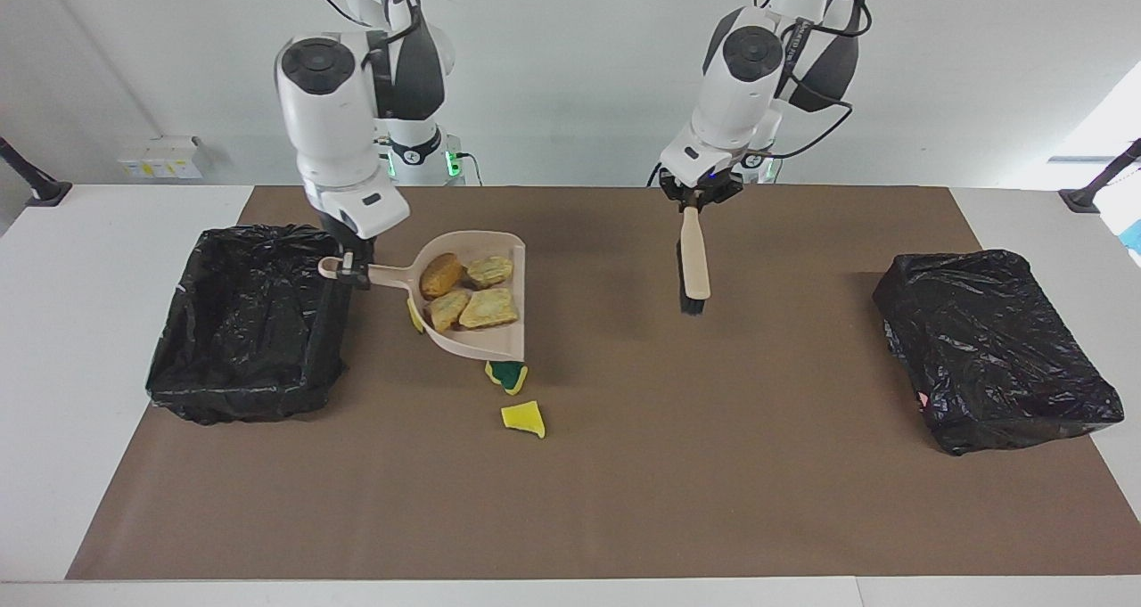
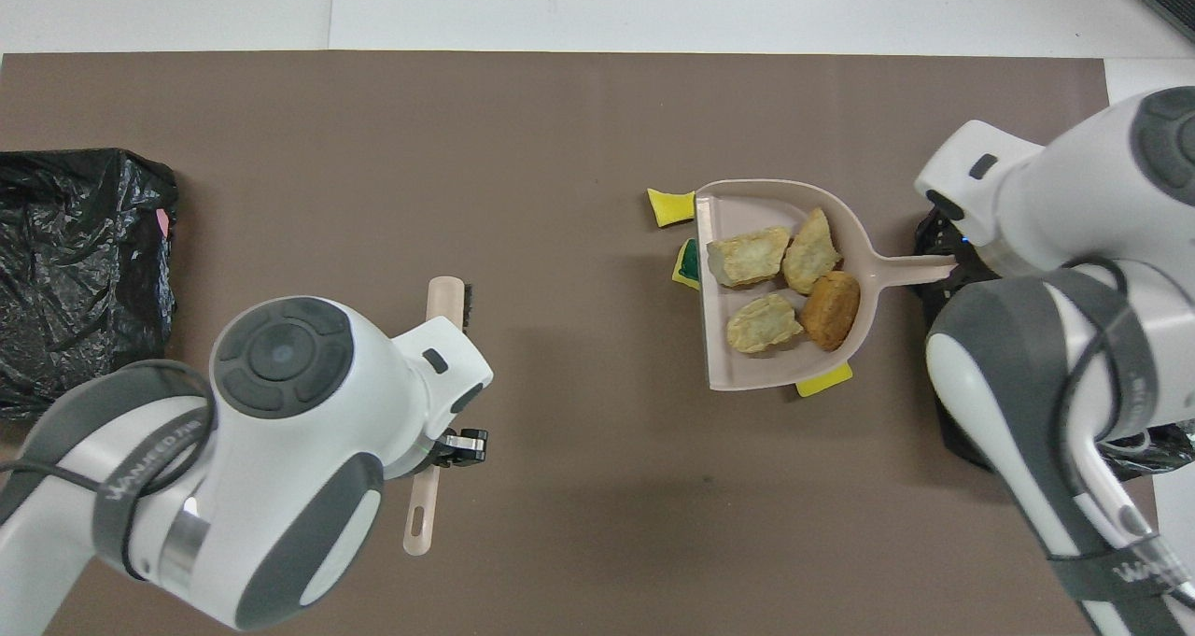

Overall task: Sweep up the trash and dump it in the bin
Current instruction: 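Carry the loaded dustpan with the right gripper to the nearby bin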

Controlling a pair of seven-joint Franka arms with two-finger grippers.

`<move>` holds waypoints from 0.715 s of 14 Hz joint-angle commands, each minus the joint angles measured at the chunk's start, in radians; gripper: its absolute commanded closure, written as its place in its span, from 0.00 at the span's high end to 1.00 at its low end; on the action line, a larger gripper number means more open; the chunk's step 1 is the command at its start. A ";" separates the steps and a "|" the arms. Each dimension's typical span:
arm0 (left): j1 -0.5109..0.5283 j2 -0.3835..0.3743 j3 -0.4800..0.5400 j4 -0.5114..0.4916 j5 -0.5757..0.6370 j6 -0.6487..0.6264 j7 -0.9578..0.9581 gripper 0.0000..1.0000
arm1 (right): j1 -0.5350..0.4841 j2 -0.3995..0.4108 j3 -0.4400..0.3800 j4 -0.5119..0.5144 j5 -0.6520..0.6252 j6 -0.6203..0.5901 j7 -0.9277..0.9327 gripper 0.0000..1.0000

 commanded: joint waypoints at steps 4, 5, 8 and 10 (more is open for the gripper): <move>-0.184 0.069 0.012 -0.129 -0.034 0.223 -0.211 0.00 | -0.303 0.010 0.013 0.039 -0.003 0.025 -0.245 0.00; -0.206 0.072 0.012 -0.161 -0.034 0.277 -0.214 0.00 | -0.341 0.013 0.013 0.044 -0.001 0.039 -0.296 0.00; -0.221 0.062 0.010 -0.218 -0.043 0.343 -0.220 0.00 | -0.450 0.013 0.010 0.044 -0.024 0.144 -0.449 0.00; -0.249 0.059 0.012 -0.242 -0.051 0.350 -0.226 0.00 | -0.478 0.010 0.006 0.033 -0.068 0.206 -0.499 0.00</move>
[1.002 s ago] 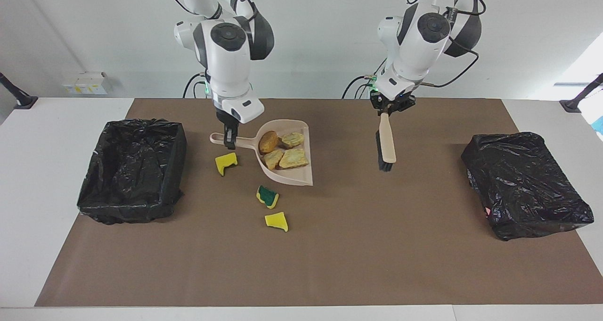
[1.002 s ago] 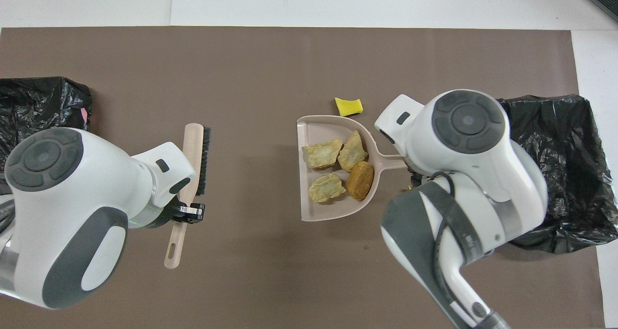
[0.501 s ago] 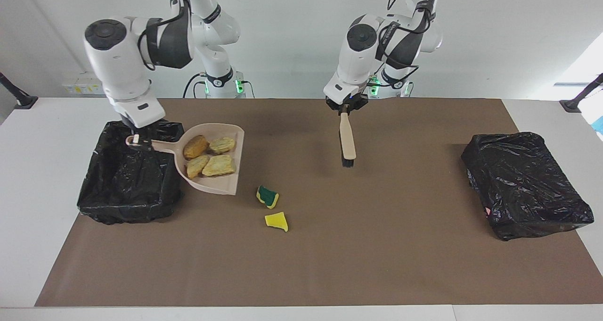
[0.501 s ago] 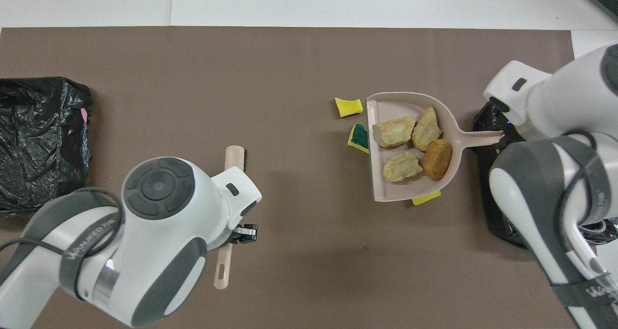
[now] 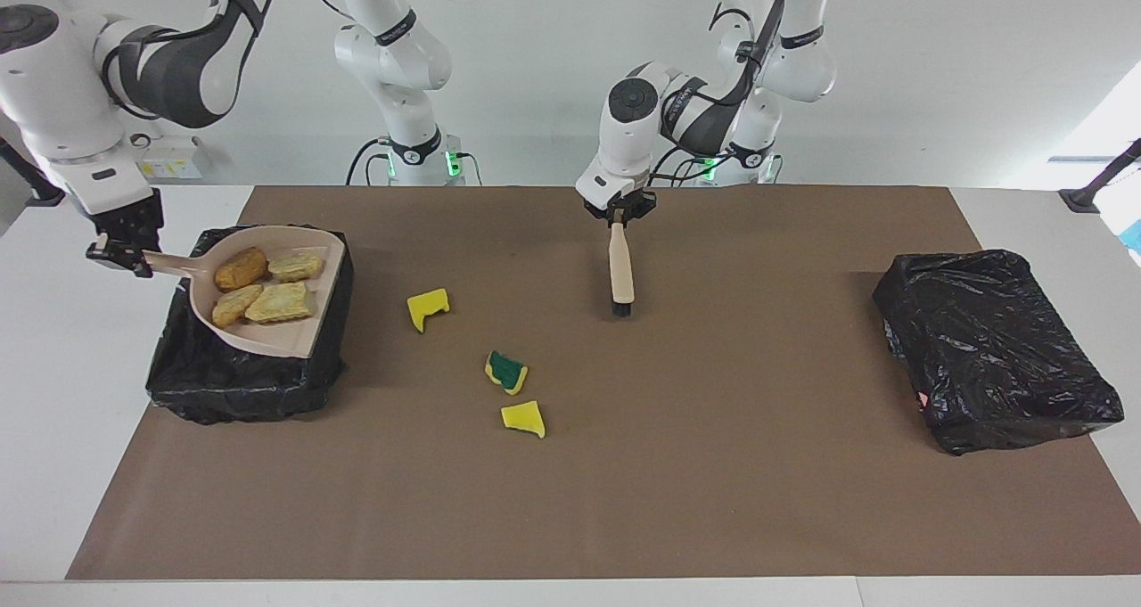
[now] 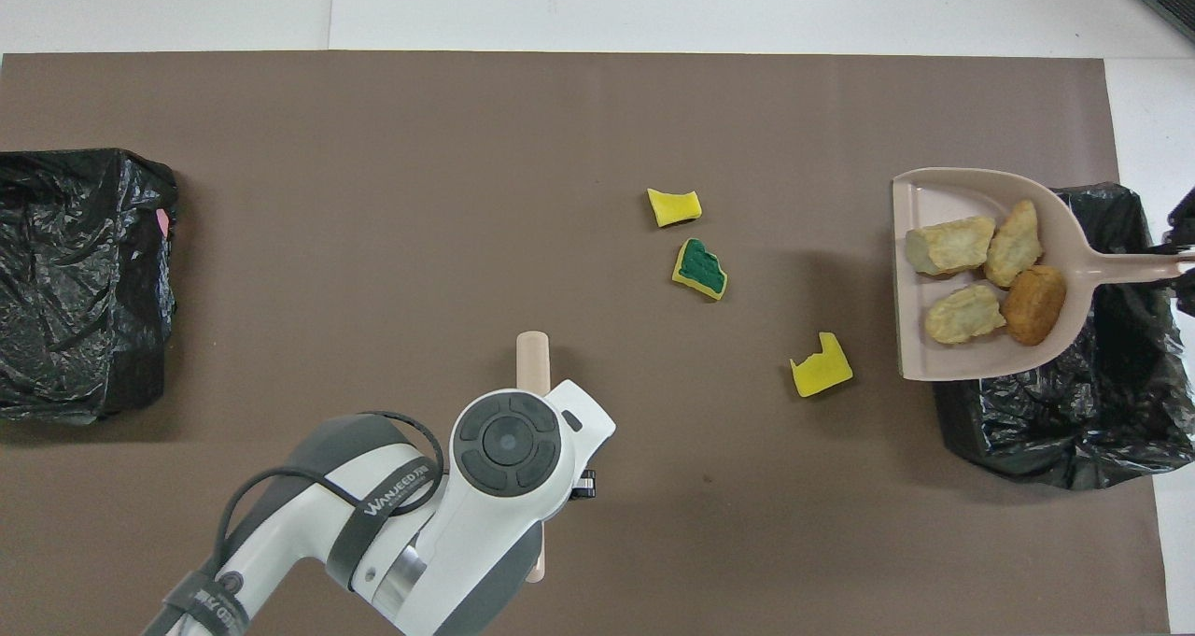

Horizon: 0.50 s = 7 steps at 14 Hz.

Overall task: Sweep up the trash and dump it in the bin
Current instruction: 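Carry the loaded dustpan with the right gripper to the nearby bin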

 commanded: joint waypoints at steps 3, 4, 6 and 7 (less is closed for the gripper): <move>-0.038 -0.039 0.018 -0.078 -0.015 0.045 0.001 0.00 | -0.016 -0.010 0.011 -0.033 -0.263 0.083 0.032 0.00; -0.038 -0.043 0.018 -0.089 -0.015 0.046 0.004 0.00 | -0.007 -0.028 0.013 -0.062 -0.337 0.085 0.092 0.00; -0.038 -0.043 0.018 -0.089 -0.015 0.048 0.000 0.00 | 0.016 -0.064 0.019 -0.118 -0.484 0.076 0.230 0.00; -0.038 -0.043 0.018 -0.091 -0.015 0.055 -0.008 0.04 | 0.048 -0.079 0.018 -0.139 -0.535 0.059 0.278 0.00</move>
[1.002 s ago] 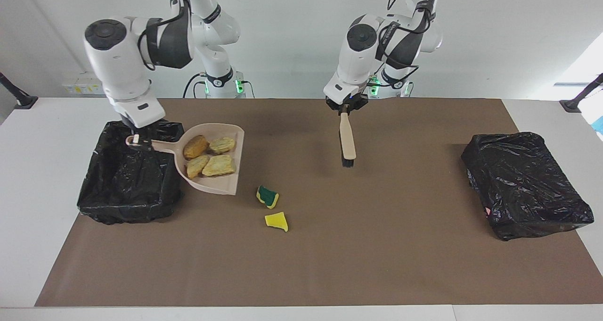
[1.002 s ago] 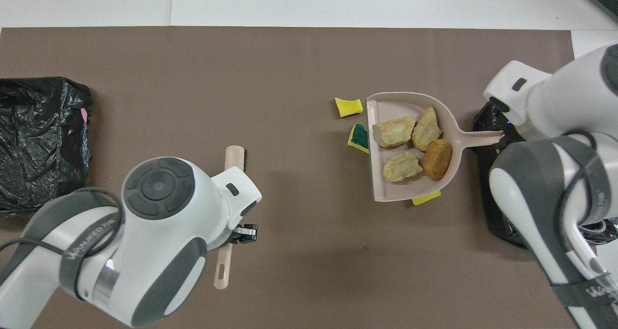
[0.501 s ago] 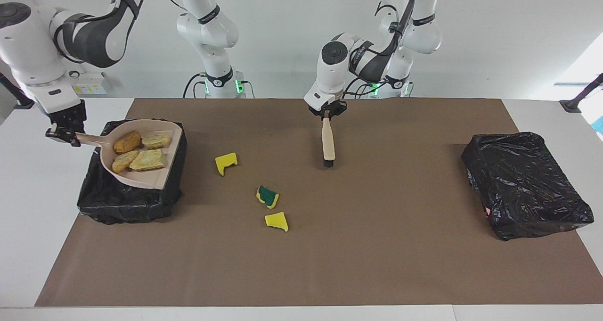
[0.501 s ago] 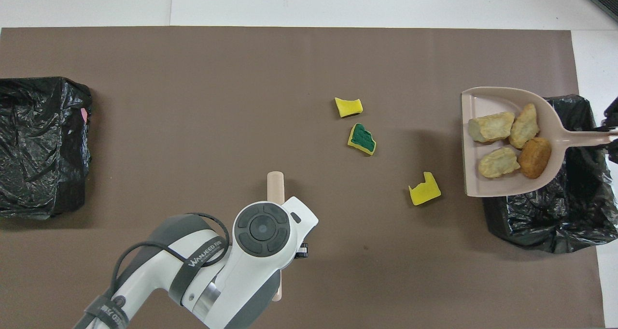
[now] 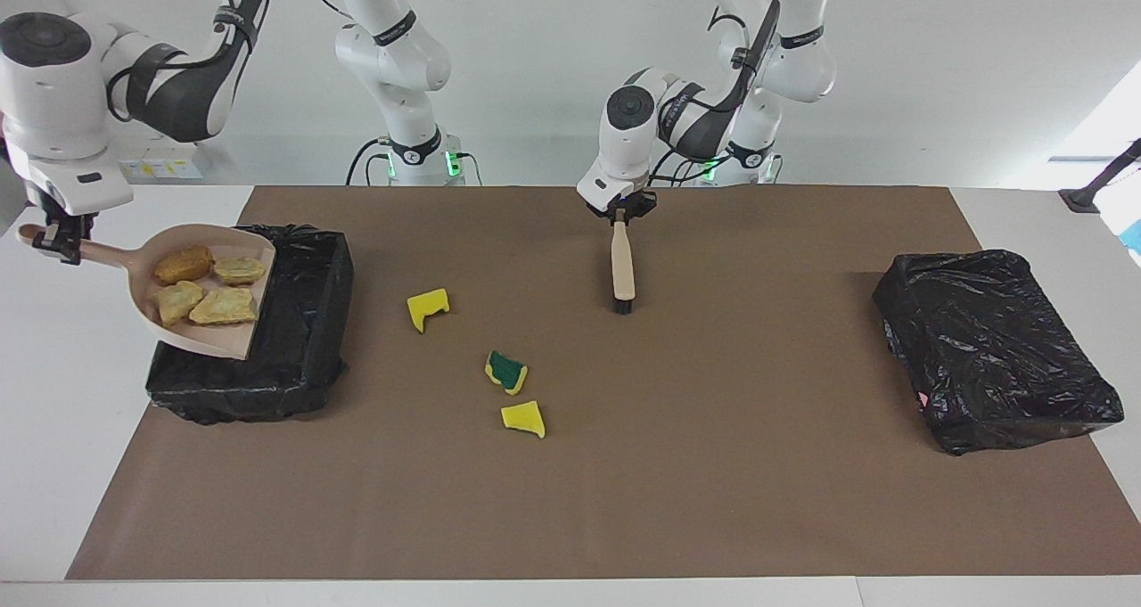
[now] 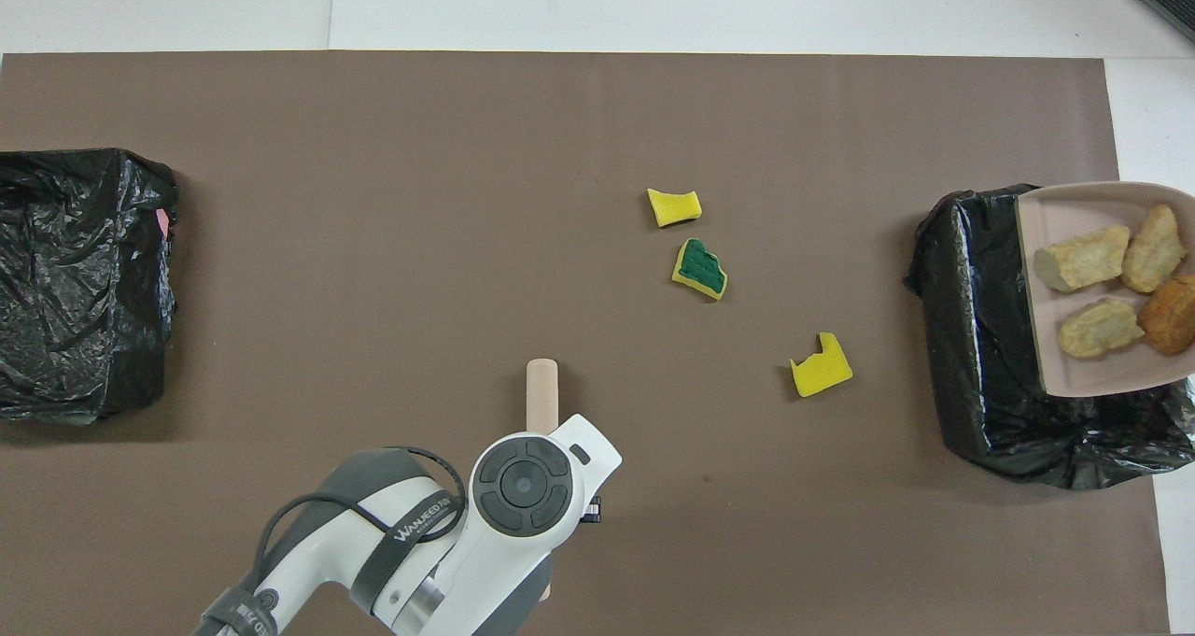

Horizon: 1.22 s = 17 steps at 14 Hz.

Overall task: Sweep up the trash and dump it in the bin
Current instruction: 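Carry the loaded dustpan with the right gripper to the nearby bin, then tip the dustpan over the bin with the right gripper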

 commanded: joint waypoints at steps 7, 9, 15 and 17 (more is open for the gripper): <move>0.012 -0.036 0.027 -0.007 -0.016 0.008 0.007 1.00 | 0.122 -0.090 0.006 -0.088 -0.290 -0.153 0.156 0.00; 0.067 -0.031 0.029 0.028 -0.014 -0.021 0.015 1.00 | 0.121 -0.094 0.006 -0.082 -0.300 -0.156 0.155 0.00; 0.323 -0.033 0.030 0.091 0.004 -0.032 0.191 1.00 | 0.122 -0.126 0.040 0.015 -0.089 -0.289 0.156 0.00; 0.399 -0.031 0.030 0.091 0.036 -0.035 0.268 1.00 | 0.122 -0.128 0.045 0.015 0.057 -0.299 0.182 0.00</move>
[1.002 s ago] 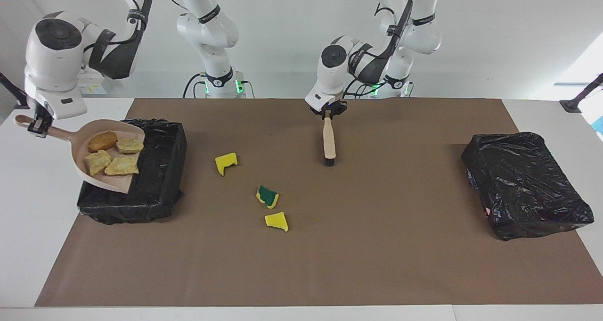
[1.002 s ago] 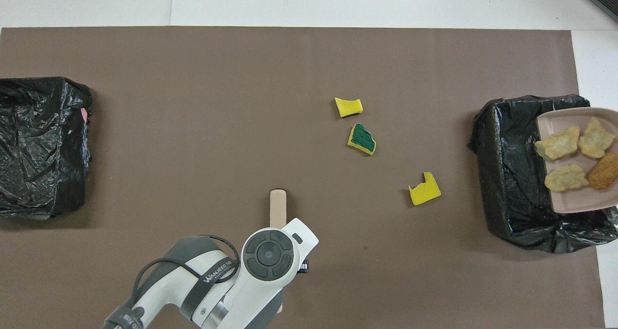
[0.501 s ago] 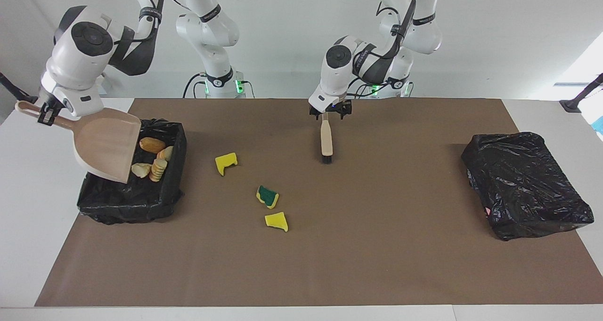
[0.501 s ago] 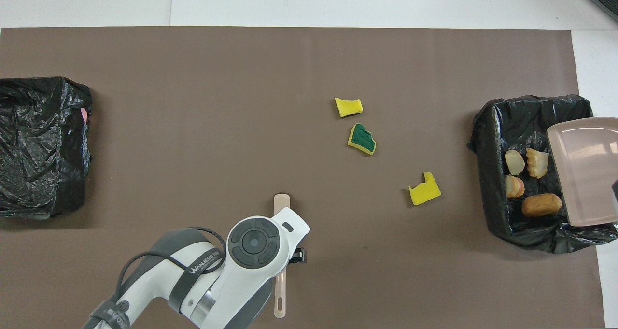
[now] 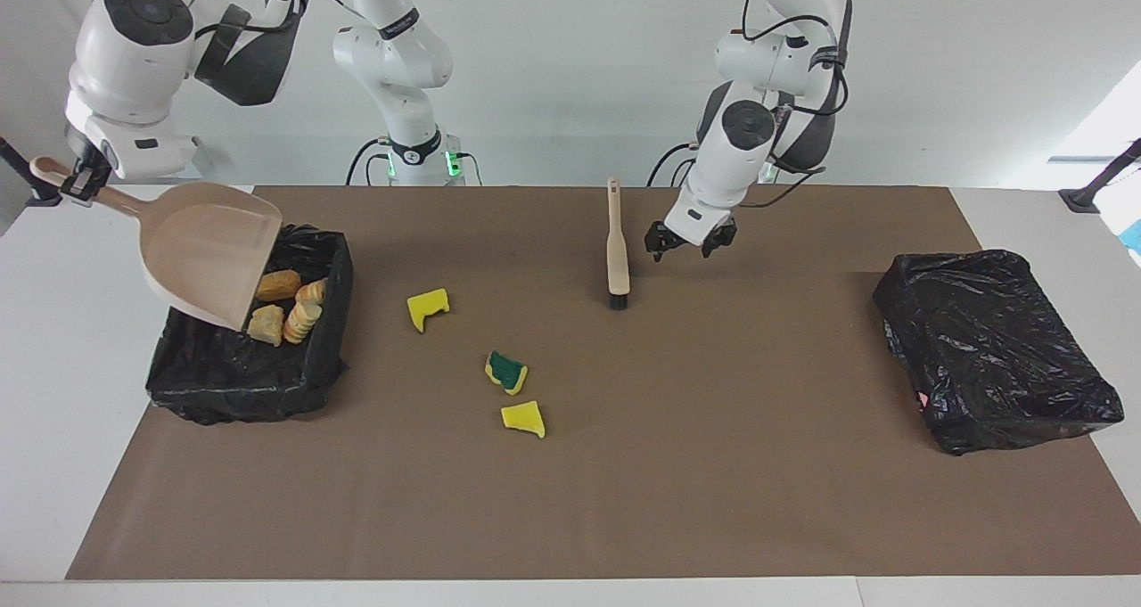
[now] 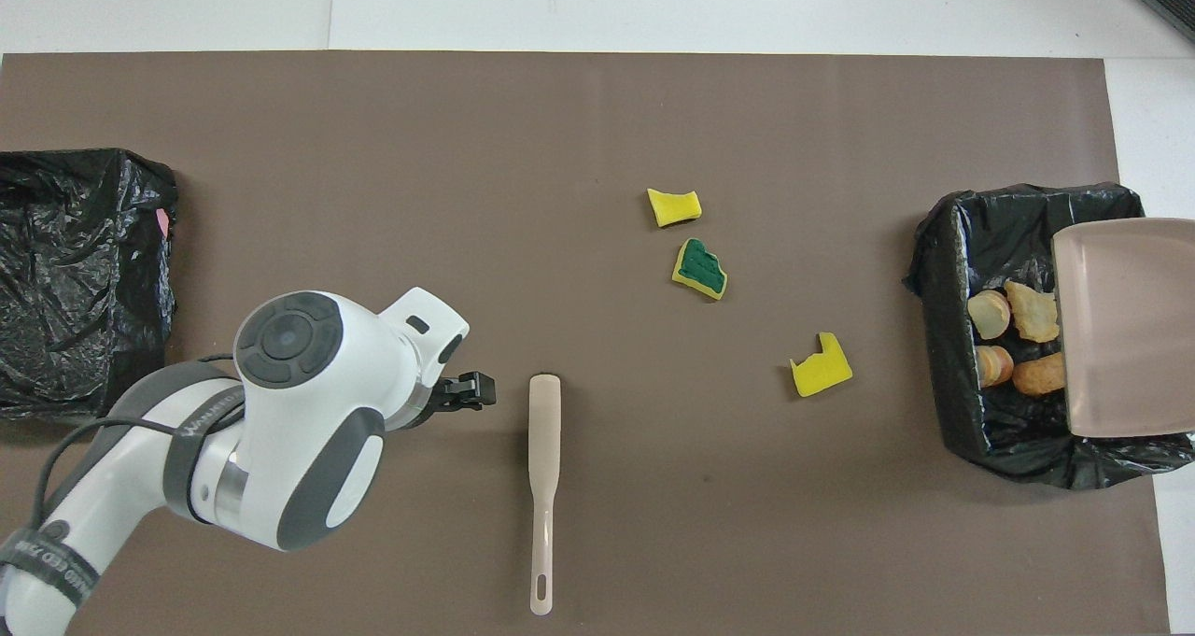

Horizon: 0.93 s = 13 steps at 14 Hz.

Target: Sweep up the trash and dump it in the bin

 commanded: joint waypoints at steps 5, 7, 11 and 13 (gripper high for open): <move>0.278 -0.018 -0.011 0.054 0.094 -0.100 0.349 1.00 | 0.093 -0.054 0.038 -0.075 0.297 -0.026 0.335 0.00; 0.355 -0.020 -0.011 0.179 0.096 -0.274 0.455 1.00 | 0.179 -0.053 0.041 -0.080 0.376 -0.077 0.565 0.00; 0.400 -0.020 -0.008 0.388 0.097 -0.488 0.535 1.00 | 0.323 -0.018 0.041 -0.083 0.441 -0.079 0.938 0.00; 0.400 -0.023 -0.008 0.468 0.097 -0.529 0.537 1.00 | 0.371 0.001 0.041 -0.080 0.499 -0.073 1.131 0.00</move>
